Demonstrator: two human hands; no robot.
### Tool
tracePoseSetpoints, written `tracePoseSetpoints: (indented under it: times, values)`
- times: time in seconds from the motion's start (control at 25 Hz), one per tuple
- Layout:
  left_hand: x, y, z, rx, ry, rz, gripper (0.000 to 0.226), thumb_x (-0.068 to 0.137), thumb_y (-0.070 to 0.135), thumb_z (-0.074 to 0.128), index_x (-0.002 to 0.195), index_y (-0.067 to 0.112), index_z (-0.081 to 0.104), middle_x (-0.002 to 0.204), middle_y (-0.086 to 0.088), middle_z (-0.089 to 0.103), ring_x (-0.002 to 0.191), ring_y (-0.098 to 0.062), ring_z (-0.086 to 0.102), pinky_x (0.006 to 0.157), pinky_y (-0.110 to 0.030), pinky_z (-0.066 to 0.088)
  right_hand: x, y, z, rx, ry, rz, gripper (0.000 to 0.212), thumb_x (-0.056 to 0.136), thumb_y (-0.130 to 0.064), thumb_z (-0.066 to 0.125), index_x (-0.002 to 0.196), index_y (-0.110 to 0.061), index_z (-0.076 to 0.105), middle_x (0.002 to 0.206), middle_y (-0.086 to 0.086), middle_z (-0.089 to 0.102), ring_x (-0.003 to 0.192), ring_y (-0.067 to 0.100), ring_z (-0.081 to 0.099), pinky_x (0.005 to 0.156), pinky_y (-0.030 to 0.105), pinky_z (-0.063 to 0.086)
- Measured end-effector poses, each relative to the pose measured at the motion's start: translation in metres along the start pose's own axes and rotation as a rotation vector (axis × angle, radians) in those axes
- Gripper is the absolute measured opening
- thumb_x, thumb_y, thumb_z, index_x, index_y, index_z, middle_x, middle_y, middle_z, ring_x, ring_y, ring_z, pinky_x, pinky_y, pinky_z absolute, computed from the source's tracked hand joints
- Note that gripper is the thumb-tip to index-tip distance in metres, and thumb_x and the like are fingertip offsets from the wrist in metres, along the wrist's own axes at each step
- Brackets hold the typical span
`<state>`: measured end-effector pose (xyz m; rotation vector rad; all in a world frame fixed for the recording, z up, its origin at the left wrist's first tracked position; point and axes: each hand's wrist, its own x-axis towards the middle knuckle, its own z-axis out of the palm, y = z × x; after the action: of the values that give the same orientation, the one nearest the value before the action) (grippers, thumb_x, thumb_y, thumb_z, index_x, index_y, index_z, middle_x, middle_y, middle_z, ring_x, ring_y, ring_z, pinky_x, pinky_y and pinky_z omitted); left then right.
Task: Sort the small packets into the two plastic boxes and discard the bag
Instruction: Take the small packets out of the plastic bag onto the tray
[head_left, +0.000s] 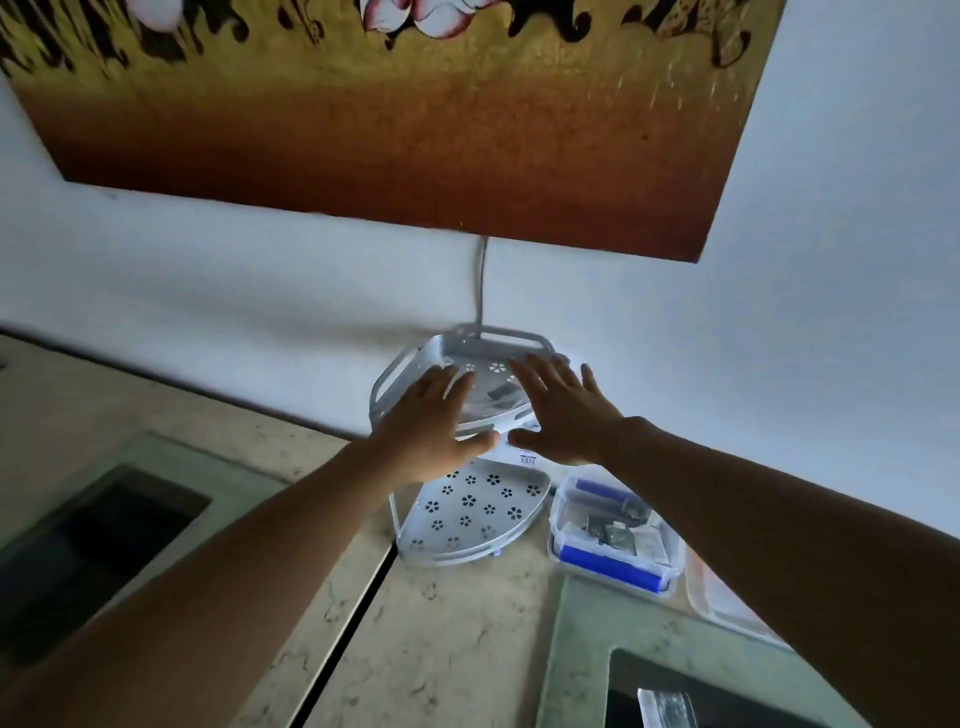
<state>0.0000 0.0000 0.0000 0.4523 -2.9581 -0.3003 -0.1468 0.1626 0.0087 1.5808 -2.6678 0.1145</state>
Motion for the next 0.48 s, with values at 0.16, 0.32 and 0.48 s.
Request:
tracePoseSetpoints:
  times: [0.16, 0.32, 0.48]
  values:
    - [0.022, 0.0, 0.013, -0.008, 0.042, 0.036, 0.09, 0.089, 0.067, 0.048, 0.157, 0.016, 0.018, 0.166, -0.01, 0.018, 0.154, -0.027, 0.014, 0.123, -0.044, 0.02, 0.023, 0.005, 0.009, -0.003, 0.021, -0.034, 0.098, 0.089, -0.052, 0.058, 0.16, -0.022, -0.002, 0.169, 0.004, 0.004, 0.156, 0.027, 0.002, 0.125, 0.05, 0.006]
    - [0.025, -0.004, 0.023, 0.037, 0.077, 0.071, 0.066, 0.097, 0.054, 0.045, 0.145, 0.009, 0.039, 0.152, -0.013, 0.043, 0.144, -0.028, 0.034, 0.113, -0.044, 0.036, 0.032, 0.007, 0.022, -0.024, -0.041, -0.054, 0.086, 0.094, -0.047, 0.055, 0.16, -0.025, 0.005, 0.169, 0.003, 0.008, 0.156, 0.031, 0.0, 0.125, 0.051, 0.005]
    - [0.023, -0.005, 0.021, 0.069, 0.081, 0.174, 0.034, 0.101, 0.036, 0.044, 0.115, 0.01, 0.062, 0.117, -0.01, 0.065, 0.115, -0.027, 0.057, 0.094, -0.039, 0.046, 0.029, 0.002, 0.029, -0.035, -0.05, -0.099, 0.06, 0.097, -0.038, 0.05, 0.153, -0.032, 0.031, 0.161, -0.007, 0.034, 0.152, 0.024, 0.02, 0.124, 0.052, 0.005]
